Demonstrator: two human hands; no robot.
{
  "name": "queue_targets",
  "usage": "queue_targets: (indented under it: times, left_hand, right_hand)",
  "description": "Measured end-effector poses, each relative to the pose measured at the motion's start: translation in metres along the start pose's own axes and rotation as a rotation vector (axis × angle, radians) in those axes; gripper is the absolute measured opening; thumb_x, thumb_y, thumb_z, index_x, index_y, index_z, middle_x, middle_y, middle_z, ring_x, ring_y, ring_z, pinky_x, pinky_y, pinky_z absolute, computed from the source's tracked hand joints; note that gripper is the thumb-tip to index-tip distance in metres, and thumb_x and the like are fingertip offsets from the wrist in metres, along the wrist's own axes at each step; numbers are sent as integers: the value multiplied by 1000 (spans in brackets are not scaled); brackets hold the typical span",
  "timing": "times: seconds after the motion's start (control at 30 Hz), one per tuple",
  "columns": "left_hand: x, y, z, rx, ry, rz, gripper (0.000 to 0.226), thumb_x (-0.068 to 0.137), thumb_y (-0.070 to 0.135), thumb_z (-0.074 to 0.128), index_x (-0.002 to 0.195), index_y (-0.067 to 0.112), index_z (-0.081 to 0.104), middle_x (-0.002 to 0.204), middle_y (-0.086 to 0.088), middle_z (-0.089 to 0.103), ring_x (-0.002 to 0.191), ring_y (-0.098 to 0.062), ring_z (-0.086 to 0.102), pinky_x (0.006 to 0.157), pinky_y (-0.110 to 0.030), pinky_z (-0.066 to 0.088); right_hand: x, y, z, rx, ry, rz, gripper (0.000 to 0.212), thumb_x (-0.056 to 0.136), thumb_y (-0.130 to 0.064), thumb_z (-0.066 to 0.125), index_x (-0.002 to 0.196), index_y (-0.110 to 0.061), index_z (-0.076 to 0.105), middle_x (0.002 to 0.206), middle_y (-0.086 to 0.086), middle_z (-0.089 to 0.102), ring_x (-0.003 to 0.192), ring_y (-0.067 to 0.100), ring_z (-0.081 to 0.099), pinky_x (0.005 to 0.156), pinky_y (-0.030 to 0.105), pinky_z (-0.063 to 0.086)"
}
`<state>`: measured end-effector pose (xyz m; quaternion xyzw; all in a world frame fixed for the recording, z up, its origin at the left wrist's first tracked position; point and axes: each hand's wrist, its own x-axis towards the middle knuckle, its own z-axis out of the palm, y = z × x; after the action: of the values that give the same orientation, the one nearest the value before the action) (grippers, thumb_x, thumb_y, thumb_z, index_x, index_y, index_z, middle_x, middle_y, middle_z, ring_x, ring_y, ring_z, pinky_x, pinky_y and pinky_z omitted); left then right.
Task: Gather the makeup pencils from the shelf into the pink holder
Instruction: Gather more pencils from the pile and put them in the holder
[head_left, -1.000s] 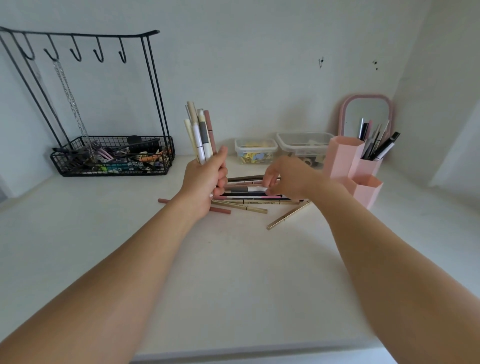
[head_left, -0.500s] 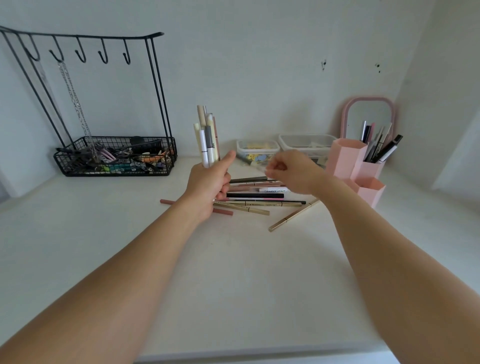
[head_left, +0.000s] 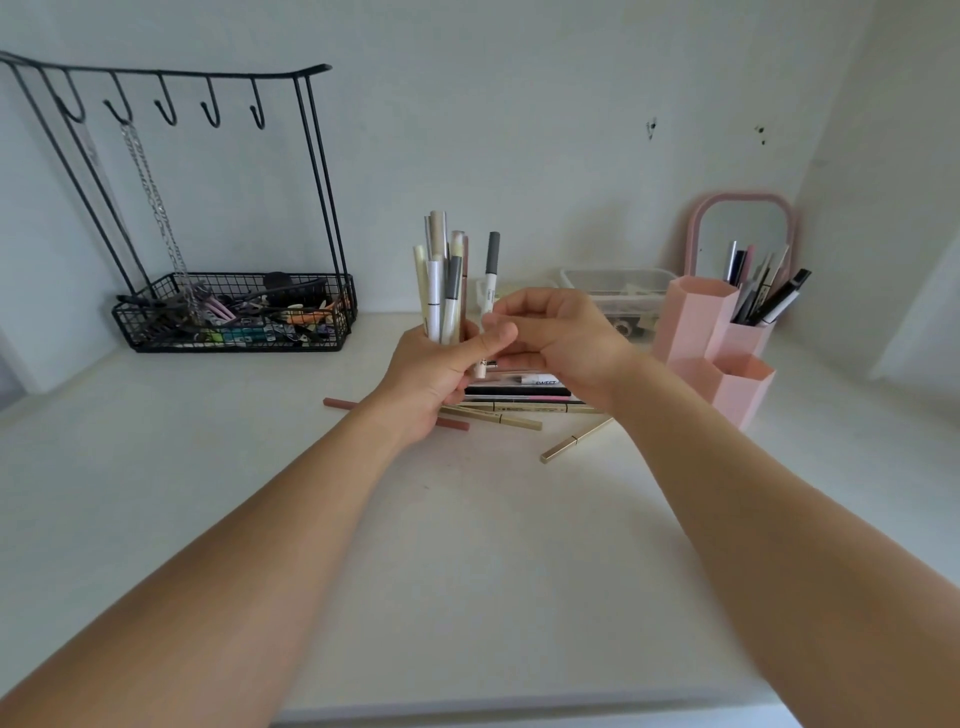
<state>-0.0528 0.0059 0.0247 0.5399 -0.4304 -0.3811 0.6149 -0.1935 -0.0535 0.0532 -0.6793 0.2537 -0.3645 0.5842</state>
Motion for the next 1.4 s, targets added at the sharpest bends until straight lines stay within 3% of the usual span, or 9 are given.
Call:
queue_targets:
  times: [0.27,0.5,0.63,0.7,0.8,1.0,1.17,1.3,1.4]
  left_hand:
    - [0,-4,-1,98,-123,9,39,57,38,87,82,15,69,65,-4,68,50,-12,55,39,-17,34]
    - [2,-7,1,58,-155,-29,18,89,23,76,93,14,61,56,1,46,44,-9,40,37,-18,23]
    - [8,-3,-1,-77,-52,-57,29,93,37,68,80,21,50,54,6,35,44,-8,29,38,-20,16]
    - [10,-1,-4,-91,5,-65,37,92,43,69,74,24,43,56,5,31,46,-9,26,39,-21,15]
    - [11,-2,-9,-93,61,-73,40,91,41,71,74,24,39,54,4,31,46,-11,27,36,-19,19]
    - [11,-4,-8,-66,82,-69,36,92,39,71,73,20,47,50,3,45,43,-12,43,38,-20,29]
    - [10,-2,-8,-39,101,-75,41,89,44,73,72,20,45,53,2,37,44,-11,32,39,-20,24]
    - [9,1,-7,-77,126,-67,41,83,49,77,73,19,51,51,5,35,45,-10,27,38,-19,21]
    - [8,1,-6,-67,123,-29,40,82,52,76,79,15,61,52,4,36,46,-11,29,39,-20,23]
  right_hand:
    - [-1,3,0,27,-42,144,13,79,-13,80,83,-11,67,76,10,68,62,19,63,56,22,48]
    - [3,3,-10,-1,-64,150,24,86,-33,72,90,-10,68,74,5,64,60,12,58,54,22,45]
    - [17,6,-39,-775,230,-82,16,90,-26,66,91,-11,71,81,2,69,73,17,65,70,32,53]
    - [18,12,-56,-1166,164,-54,11,85,-18,69,95,-15,71,93,0,70,89,20,67,82,32,54]
    - [18,27,-68,-1352,71,117,20,82,-15,73,102,-17,71,101,1,70,97,22,66,89,35,53]
    - [20,30,-71,-1378,51,148,16,84,-21,76,99,-17,75,97,3,73,92,22,68,90,36,54]
    - [22,32,-78,-1363,65,109,13,85,-17,75,98,-20,75,103,0,69,96,22,65,86,32,52]
    - [20,18,-66,-1035,124,38,1,88,-15,71,88,-14,72,87,4,70,83,21,66,73,29,52]
    - [15,9,-44,-635,85,37,10,89,-9,69,93,0,69,80,16,71,71,21,68,82,40,60]
